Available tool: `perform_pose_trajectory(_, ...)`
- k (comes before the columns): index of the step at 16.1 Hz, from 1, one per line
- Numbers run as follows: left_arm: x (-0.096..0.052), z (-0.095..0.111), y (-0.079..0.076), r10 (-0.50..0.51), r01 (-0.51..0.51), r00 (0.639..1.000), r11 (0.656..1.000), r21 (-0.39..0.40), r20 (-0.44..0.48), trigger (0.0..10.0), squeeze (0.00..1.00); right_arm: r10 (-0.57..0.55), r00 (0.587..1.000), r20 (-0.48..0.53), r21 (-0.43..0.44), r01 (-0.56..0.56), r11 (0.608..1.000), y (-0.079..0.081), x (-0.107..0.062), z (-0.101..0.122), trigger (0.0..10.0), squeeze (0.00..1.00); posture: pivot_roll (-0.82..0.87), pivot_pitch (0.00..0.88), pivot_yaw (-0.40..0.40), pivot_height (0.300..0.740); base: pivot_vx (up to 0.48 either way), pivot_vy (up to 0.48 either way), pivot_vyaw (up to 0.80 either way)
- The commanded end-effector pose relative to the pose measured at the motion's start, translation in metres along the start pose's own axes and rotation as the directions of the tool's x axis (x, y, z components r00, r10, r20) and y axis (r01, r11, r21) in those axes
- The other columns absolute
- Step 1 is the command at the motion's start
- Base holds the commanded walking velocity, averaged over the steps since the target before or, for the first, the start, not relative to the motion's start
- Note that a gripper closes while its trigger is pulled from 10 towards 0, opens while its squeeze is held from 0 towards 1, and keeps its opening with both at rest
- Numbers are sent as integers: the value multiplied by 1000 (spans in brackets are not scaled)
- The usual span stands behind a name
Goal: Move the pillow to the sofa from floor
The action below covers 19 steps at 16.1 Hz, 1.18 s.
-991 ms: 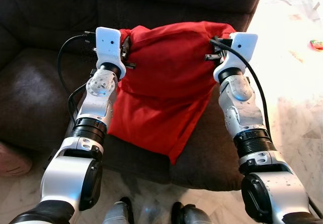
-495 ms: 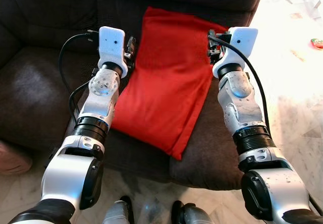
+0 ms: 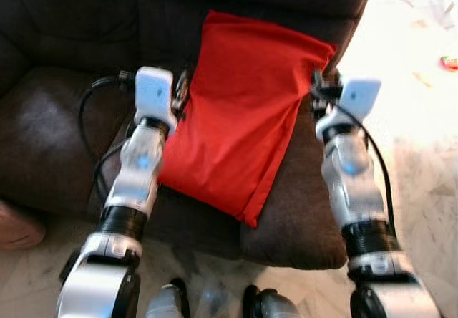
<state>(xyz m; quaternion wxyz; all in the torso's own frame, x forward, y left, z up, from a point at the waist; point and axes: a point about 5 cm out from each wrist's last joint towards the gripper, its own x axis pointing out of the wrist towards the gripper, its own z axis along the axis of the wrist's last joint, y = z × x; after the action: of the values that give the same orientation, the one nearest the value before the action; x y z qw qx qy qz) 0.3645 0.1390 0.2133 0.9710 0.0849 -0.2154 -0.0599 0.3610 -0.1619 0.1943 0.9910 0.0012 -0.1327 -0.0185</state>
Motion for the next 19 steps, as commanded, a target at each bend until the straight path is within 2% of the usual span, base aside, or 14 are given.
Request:
perform_pose_trajectory(1,-9,6,-1,-2,0,999,999,40,54,10000,0,-2,999,49,7,1,1000,-1,-7,6,10000,0,32,140,-48,740,0,0,0)
perform_pose_trajectory(2,-26,-3,1,19,-19,999,1000,19,30,10000,0,8,999,47,-22,-7,1000,-4,-20,-2,10000,0,33,132,-42,740,0,0,0)
perform_pose_trajectory(3,-37,-14,4,42,-42,999,999,4,-17,10000,0,12,1000,25,-53,-11,999,-8,-29,-10,10000,0,25,121,-40,740,0,0,0)
perform_pose_trajectory(5,-40,-19,6,56,-56,997,998,-3,-44,10000,0,3,1000,11,-56,-2,998,-10,-31,-13,10000,0,25,121,-40,740,0,0,0)
perform_pose_trajectory(6,-46,-30,11,76,-77,993,997,-8,-86,10000,0,-38,999,-9,-41,38,998,-21,-37,-20,10000,0,15,111,-39,740,0,0,0)
perform_pose_trajectory(8,-57,-57,15,82,-78,976,997,29,-204,10000,0,-70,989,-129,-28,67,997,-34,-51,-51,10000,0,14,87,-39,740,0,0,0)
perform_pose_trajectory(9,-60,-60,15,84,-80,971,996,30,-223,10000,0,-74,987,-142,-30,70,997,-35,-53,-53,10000,0,14,87,-39,740,0,0,0)
perform_pose_trajectory(10,-71,-82,16,79,-86,939,996,-6,-335,10000,0,-95,964,-249,-61,83,995,-43,-64,-81,10000,0,24,73,-40,740,0,0,0)
perform_pose_trajectory(11,-82,-99,14,47,-55,908,998,-8,-417,10000,0,-119,934,-338,-71,101,992,-50,-76,-102,10000,0,28,67,-40,740,0,0,0)
perform_pose_trajectory(12,-101,-117,11,27,-43,858,999,-21,-513,10000,0,-140,883,-447,-86,114,990,-57,-92,-124,10000,0,28,65,-40,740,0,0,0)
perform_pose_trajectory(14,-121,-131,8,17,-33,811,999,-17,-585,10000,0,-133,841,-525,-96,97,991,-59,-108,-141,10000,0,27,58,-38,740,0,0,0)
perform_pose_trajectory(16,-158,-156,5,10,-30,699,999,-16,-715,10000,0,-98,765,-637,-89,54,995,-58,-136,-166,10000,0,22,49,-35,740,0,0,0)
perform_pose_trajectory(19,-195,-173,1,-13,-43,586,998,-48,-810,10000,0,-74,677,-732,-91,10,996,-58,-170,-187,10000,0,24,28,-37,740,0,0,0)
